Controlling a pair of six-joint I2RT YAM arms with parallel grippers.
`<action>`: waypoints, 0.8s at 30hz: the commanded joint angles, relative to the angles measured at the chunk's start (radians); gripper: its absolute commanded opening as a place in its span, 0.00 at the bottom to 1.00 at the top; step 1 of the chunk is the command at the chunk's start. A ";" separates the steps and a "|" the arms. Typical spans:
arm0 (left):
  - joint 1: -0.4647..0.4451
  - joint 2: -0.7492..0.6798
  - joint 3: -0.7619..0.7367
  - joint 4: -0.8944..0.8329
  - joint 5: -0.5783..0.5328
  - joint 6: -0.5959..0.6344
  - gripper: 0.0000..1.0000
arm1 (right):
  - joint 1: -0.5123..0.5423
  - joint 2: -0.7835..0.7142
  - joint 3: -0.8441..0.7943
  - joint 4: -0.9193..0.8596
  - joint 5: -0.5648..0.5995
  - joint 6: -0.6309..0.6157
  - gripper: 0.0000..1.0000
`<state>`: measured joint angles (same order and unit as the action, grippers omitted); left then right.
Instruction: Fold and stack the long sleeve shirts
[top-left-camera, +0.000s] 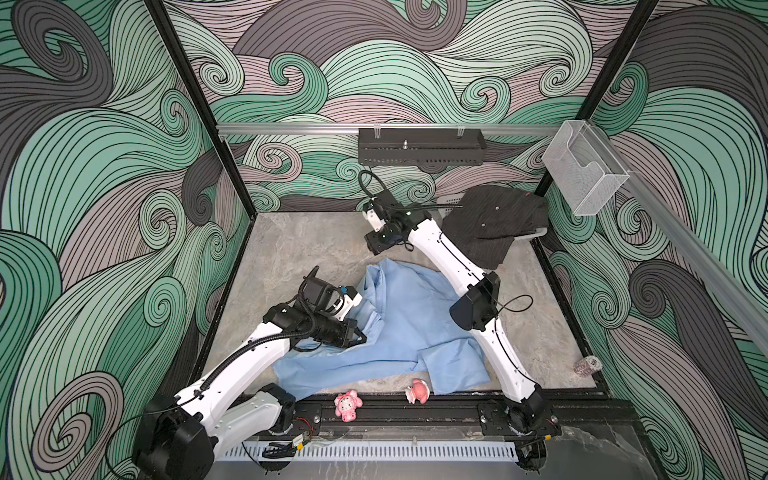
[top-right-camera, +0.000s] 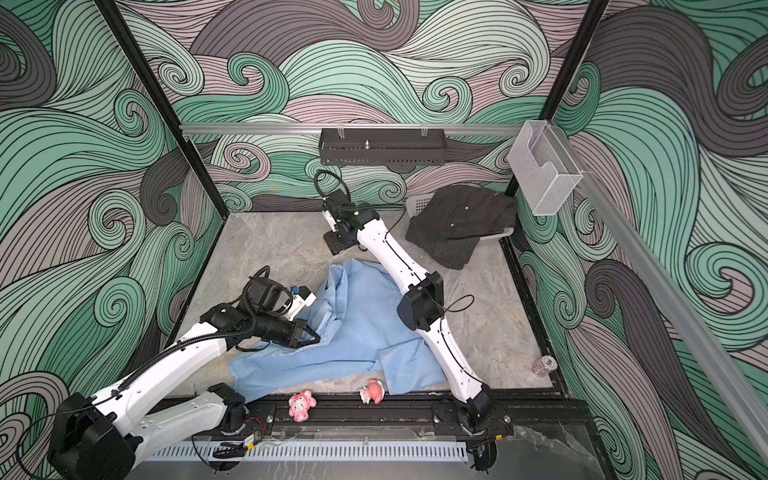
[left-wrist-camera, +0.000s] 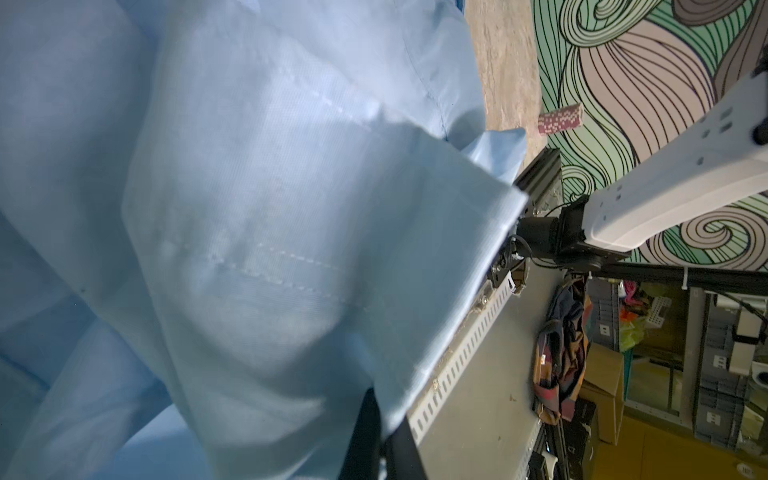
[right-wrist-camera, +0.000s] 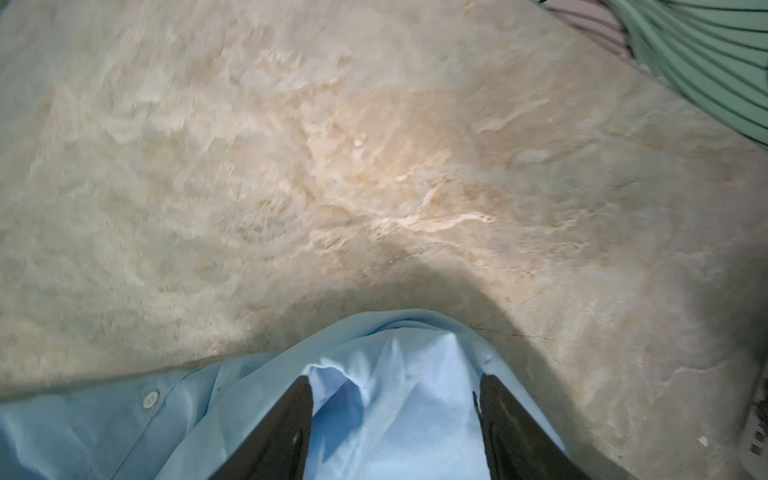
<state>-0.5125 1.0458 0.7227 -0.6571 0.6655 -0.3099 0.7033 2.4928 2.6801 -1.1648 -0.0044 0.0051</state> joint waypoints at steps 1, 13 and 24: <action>-0.050 0.030 -0.001 0.011 0.054 0.035 0.00 | 0.003 0.003 -0.058 -0.033 -0.030 -0.069 0.66; -0.083 0.100 0.028 -0.022 0.008 0.055 0.00 | 0.030 -0.018 -0.139 -0.123 -0.080 0.013 0.63; -0.081 0.083 0.044 -0.049 -0.068 0.050 0.03 | 0.073 -0.089 -0.267 -0.124 -0.129 0.143 0.57</action>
<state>-0.5903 1.1416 0.7238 -0.6735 0.6262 -0.2764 0.7769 2.4603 2.4207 -1.2633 -0.1066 0.0978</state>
